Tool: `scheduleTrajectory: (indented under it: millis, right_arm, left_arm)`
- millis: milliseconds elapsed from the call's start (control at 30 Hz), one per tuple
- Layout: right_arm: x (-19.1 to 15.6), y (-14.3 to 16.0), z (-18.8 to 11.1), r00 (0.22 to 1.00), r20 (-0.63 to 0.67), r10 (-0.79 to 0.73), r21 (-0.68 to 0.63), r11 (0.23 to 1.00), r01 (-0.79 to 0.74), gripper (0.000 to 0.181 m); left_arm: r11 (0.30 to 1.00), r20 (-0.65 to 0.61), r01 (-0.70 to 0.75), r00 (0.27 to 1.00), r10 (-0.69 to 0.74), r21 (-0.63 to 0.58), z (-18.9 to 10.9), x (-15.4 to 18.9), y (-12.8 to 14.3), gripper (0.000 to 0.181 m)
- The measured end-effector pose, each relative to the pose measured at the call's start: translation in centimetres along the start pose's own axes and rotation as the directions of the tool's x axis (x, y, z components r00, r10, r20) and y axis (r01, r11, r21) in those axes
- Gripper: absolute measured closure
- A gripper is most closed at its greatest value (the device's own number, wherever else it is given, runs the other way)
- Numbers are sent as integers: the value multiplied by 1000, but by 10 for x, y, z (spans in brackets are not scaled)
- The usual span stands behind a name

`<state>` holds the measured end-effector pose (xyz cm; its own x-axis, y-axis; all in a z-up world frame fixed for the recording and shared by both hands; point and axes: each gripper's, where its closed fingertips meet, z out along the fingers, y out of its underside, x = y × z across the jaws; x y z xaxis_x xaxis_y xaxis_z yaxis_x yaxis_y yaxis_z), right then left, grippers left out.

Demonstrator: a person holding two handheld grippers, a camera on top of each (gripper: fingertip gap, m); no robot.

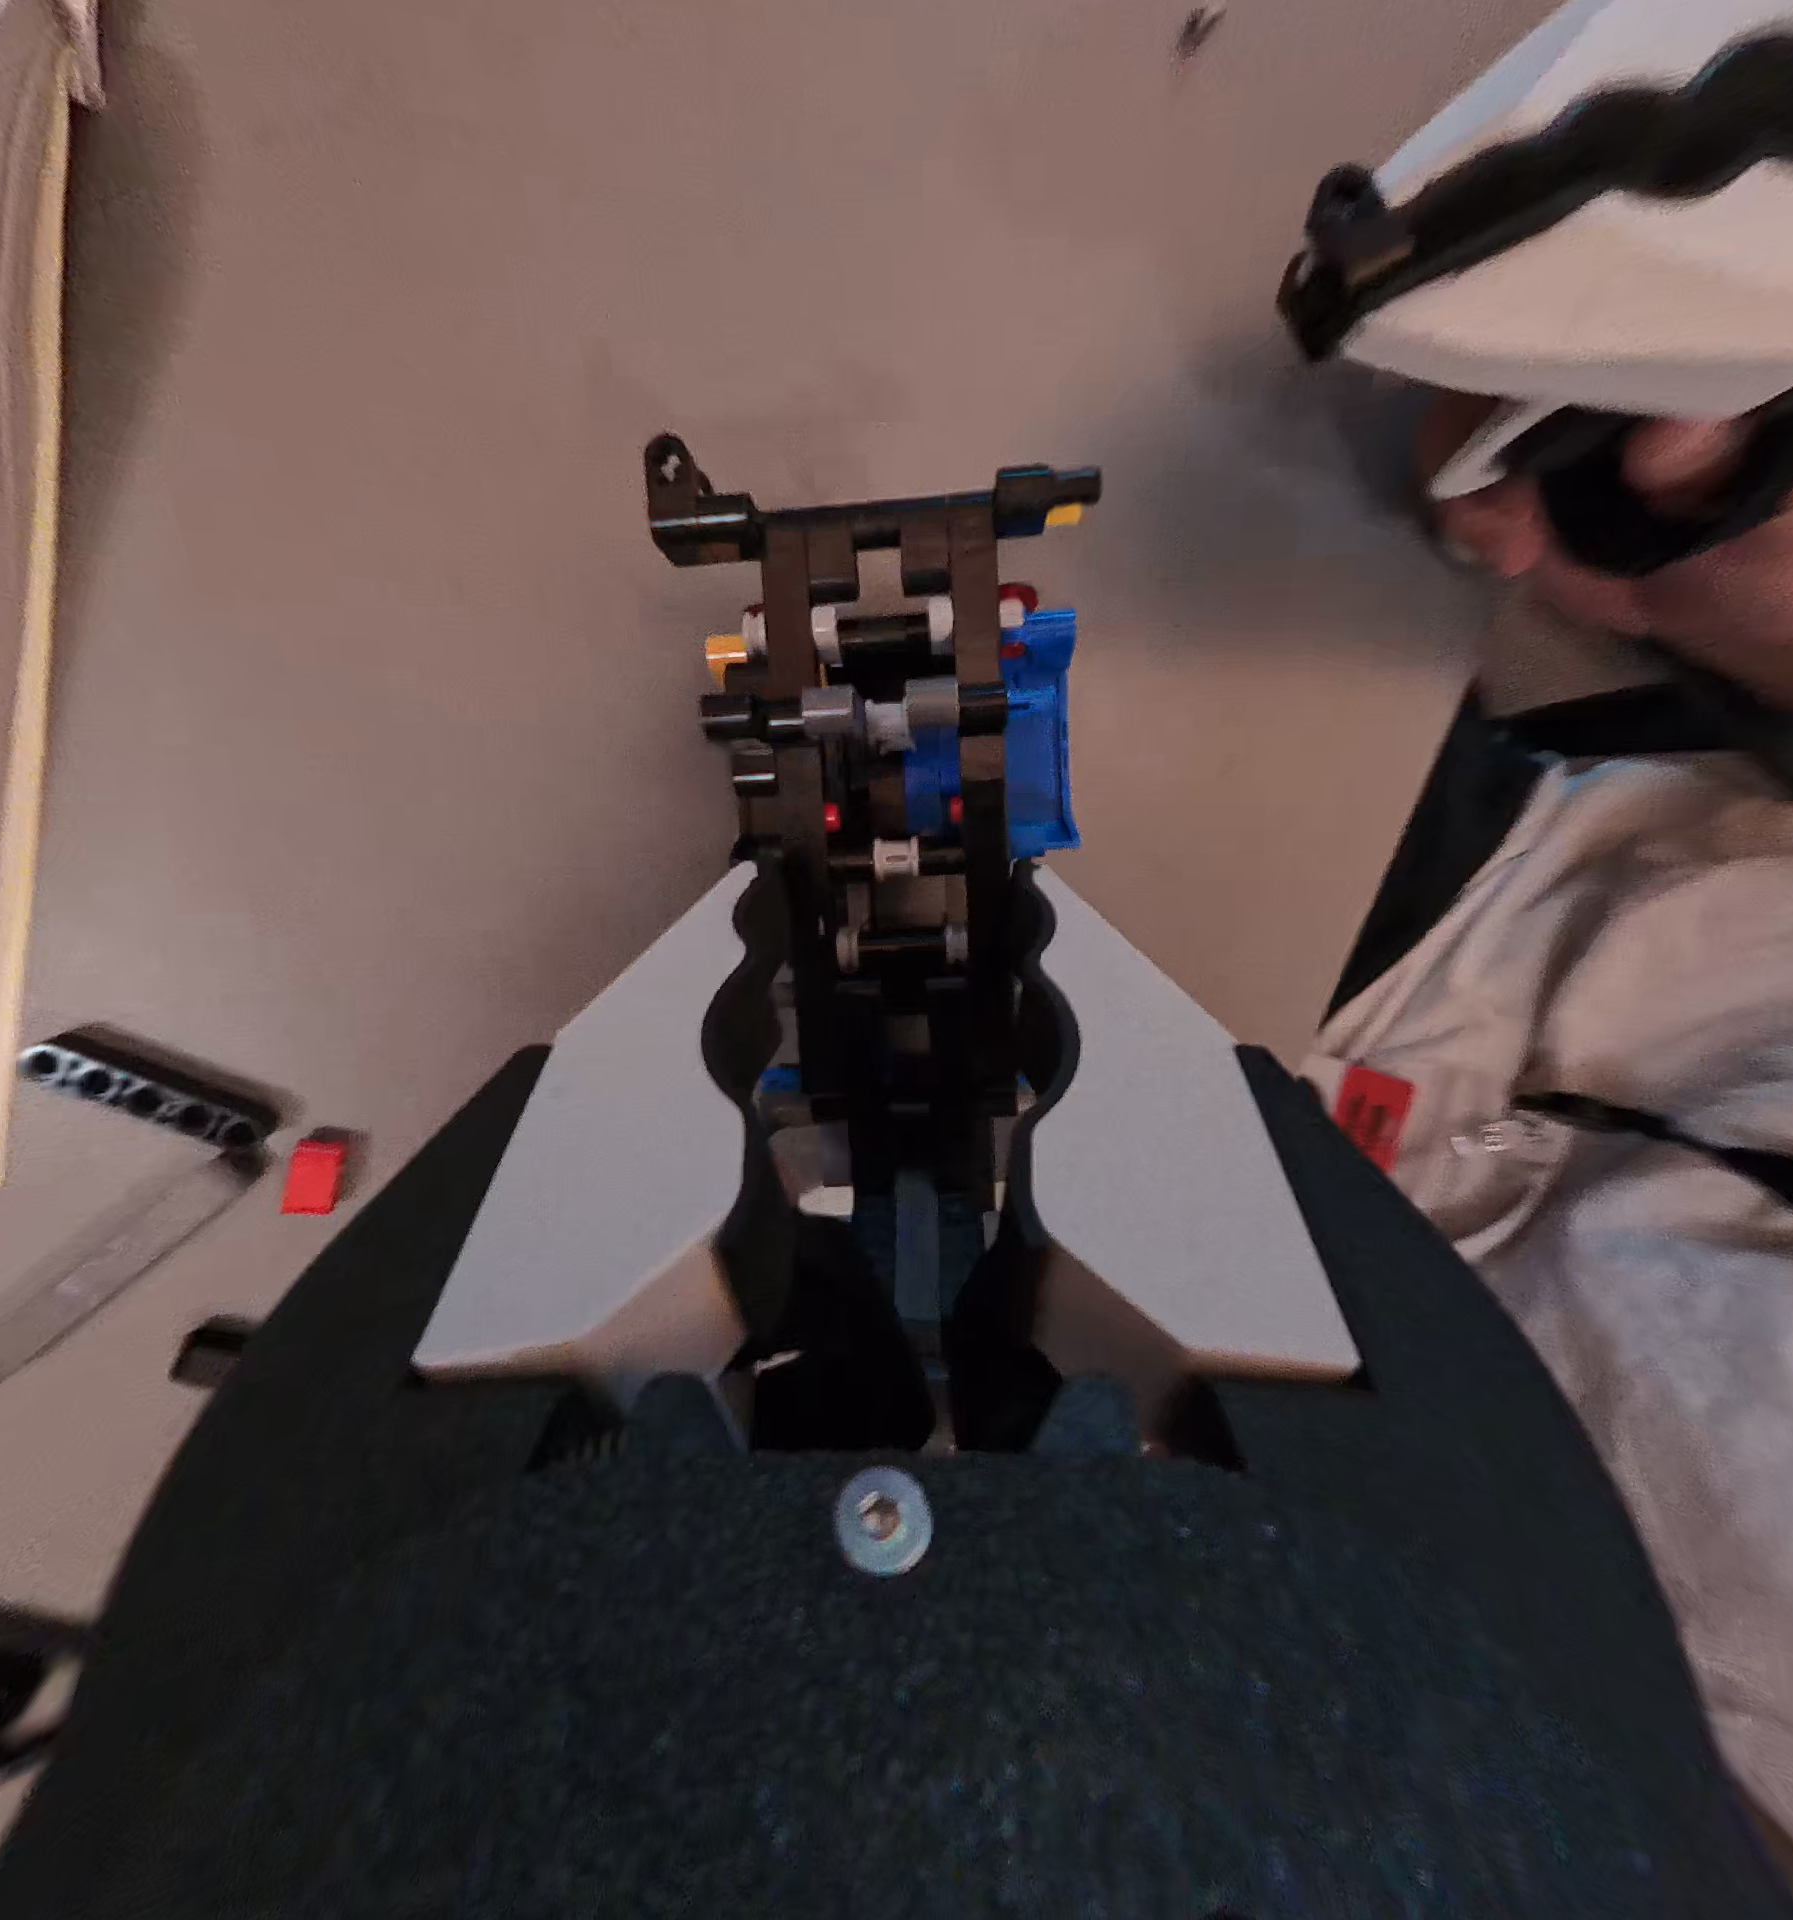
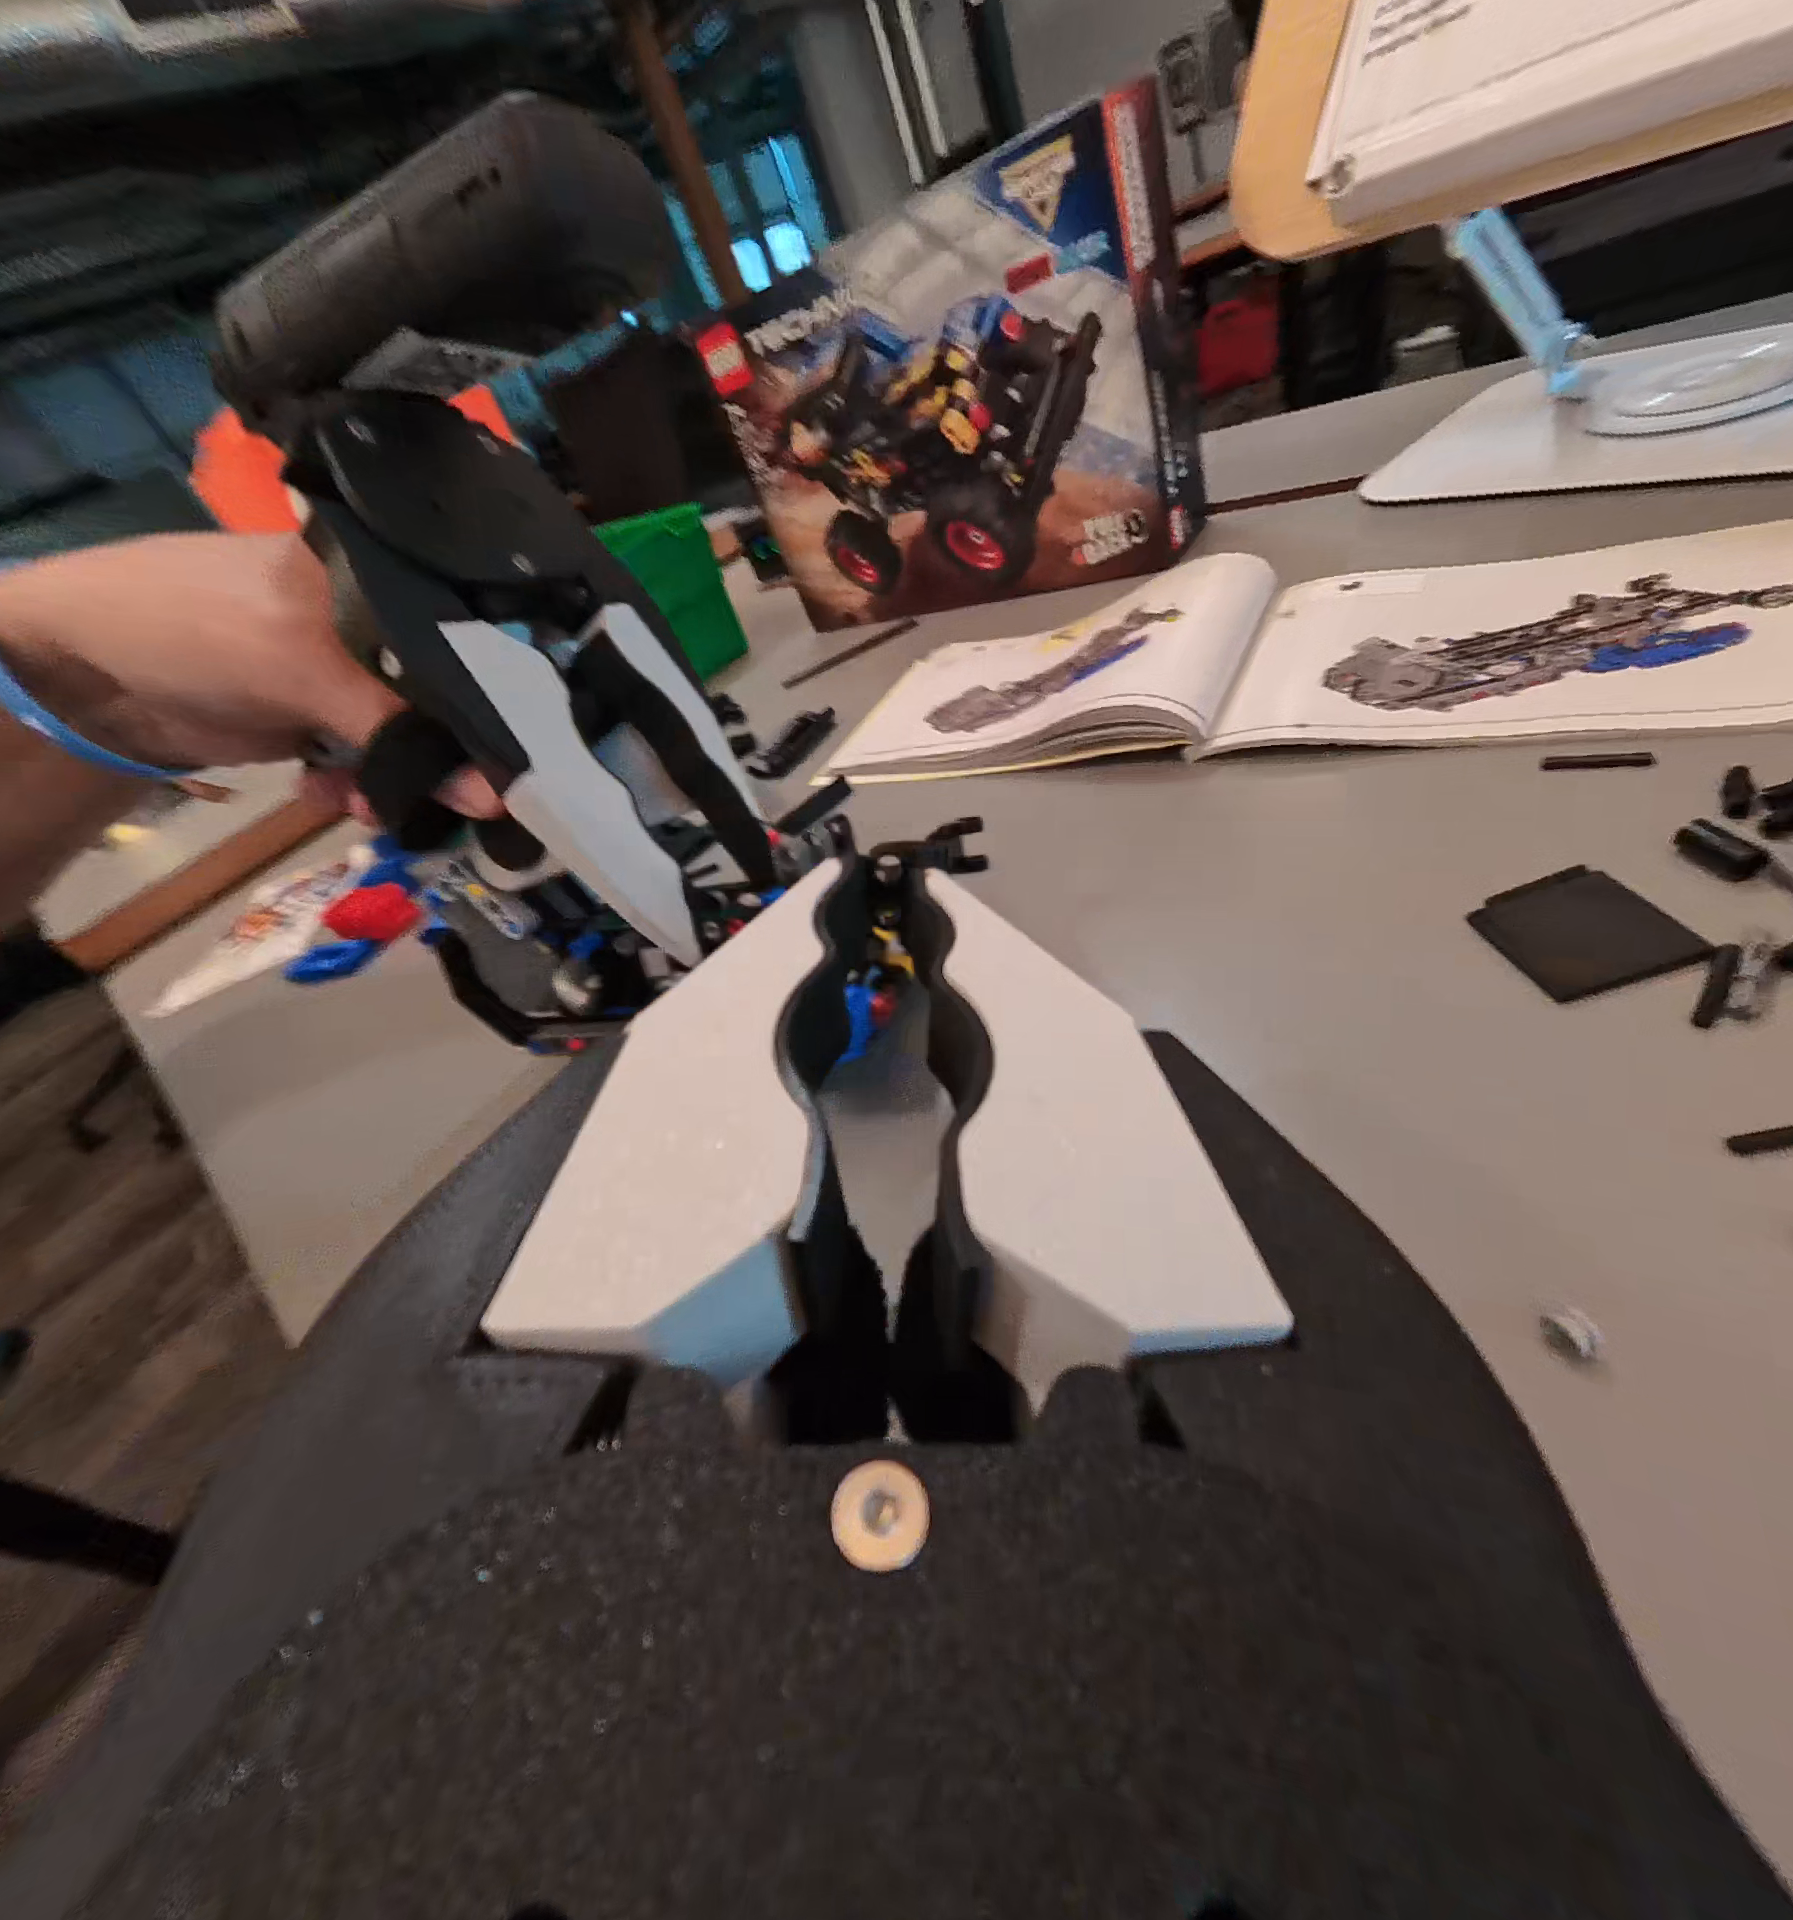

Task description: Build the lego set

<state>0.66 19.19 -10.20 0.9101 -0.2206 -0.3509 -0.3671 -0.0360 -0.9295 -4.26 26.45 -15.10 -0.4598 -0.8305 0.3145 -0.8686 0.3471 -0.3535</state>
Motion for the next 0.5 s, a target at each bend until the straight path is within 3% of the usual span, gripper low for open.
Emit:
scheduleTrajectory:
  millis: [67,200,500]
  right_arm:
    - [-2,0,9,998,-14,-61,-7,998,61,176]
    - [-4,17,30,993,-15,-115,-147,983,111,175]
    - [4,6,36,993,-32,-112,-98,989,108,175]
  left_arm:
    - [998,-93,40,995,-37,38,-2,-3,-2,141]
    - [995,-170,39,985,-24,87,-3,-3,-3,141]
    - [985,-236,22,972,20,172,-2,-6,-12,141]
